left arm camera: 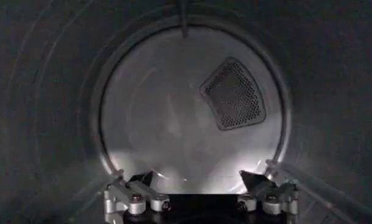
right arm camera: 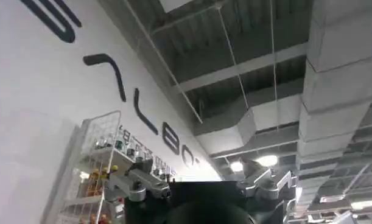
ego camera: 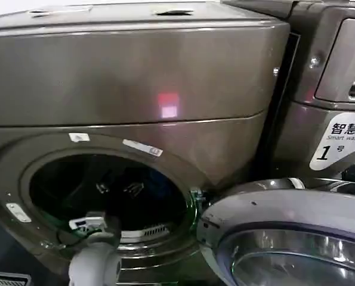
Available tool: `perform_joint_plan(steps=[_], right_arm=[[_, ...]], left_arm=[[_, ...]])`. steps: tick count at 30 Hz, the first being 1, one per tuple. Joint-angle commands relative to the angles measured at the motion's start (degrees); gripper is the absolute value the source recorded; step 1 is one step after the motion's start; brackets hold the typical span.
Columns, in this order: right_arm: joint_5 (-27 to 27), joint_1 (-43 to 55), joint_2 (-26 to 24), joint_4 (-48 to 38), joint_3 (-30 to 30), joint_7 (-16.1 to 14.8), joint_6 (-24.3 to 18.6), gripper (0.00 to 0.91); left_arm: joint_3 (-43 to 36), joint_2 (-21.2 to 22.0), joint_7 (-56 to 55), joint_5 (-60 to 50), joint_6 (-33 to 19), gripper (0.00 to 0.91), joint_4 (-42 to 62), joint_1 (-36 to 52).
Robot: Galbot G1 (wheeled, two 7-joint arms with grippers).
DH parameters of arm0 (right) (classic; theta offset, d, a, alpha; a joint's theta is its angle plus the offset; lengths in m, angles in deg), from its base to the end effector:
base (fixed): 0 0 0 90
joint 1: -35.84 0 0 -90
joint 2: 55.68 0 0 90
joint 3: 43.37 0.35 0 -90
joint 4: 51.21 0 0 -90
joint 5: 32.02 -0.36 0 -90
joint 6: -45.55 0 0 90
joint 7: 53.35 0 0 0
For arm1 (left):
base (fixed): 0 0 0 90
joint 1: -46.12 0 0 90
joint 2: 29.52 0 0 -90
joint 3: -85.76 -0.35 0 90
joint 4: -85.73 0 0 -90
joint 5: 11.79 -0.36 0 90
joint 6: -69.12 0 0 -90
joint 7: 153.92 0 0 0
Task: Grasp the clothes from the dryer.
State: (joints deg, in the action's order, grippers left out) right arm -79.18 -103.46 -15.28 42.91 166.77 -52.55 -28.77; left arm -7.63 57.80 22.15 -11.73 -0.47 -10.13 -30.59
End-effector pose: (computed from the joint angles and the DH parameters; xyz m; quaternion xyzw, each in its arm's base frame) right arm -0.0976 -0.4481 0.1539 0.5311 0.7704 -0.2004 0.2902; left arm 0.4201 -0.0065 -0.2233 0.0110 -0.9994 -0.0297 0.0107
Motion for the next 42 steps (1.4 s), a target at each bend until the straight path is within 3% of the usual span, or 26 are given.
perform_joint_plan(steps=[1,7,12,16,21,27,30,42], right_arm=[[0.2,0.3,-0.2,-0.2,0.1,0.0,0.4,0.907],[0.0,0.8,-0.4,-0.6,0.0,-0.3,0.3,0.907],[0.1,1.6,-0.7,-0.9,-0.4,-0.6,0.3,0.907],[0.2,1.8,-0.7,-1.2,-0.5,-1.0,0.2,0.907],[0.2,1.6,-0.7,-1.2,-0.3,-1.2,0.2,0.907],[0.2,1.9,-0.1,-0.7,-0.7,-1.2,0.1,0.907],[0.1,2.1,0.4,-0.3,-1.1,-1.2,0.2,0.907],[0.2,2.1,0.7,0.0,-1.0,-1.3,0.2,0.907]], left_arm=[[-0.7,-0.8,2.9,0.4,-5.3,0.907,28.6,18.9],[-1.5,-2.4,16.5,-6.0,-13.4,0.907,52.4,33.1],[-6.0,-5.1,34.3,-7.3,-15.9,0.907,62.4,39.4],[-12.0,-7.6,48.5,-20.6,-20.9,0.907,73.0,45.5],[-17.3,-7.8,58.0,-32.2,-24.0,0.907,79.2,51.4],[-24.2,-7.2,62.0,-47.9,-27.2,0.907,84.2,55.9],[-27.3,-7.2,61.8,-51.9,-26.4,0.907,84.2,56.5],[-34.9,-6.9,59.5,-54.9,-25.4,0.907,87.3,57.4]])
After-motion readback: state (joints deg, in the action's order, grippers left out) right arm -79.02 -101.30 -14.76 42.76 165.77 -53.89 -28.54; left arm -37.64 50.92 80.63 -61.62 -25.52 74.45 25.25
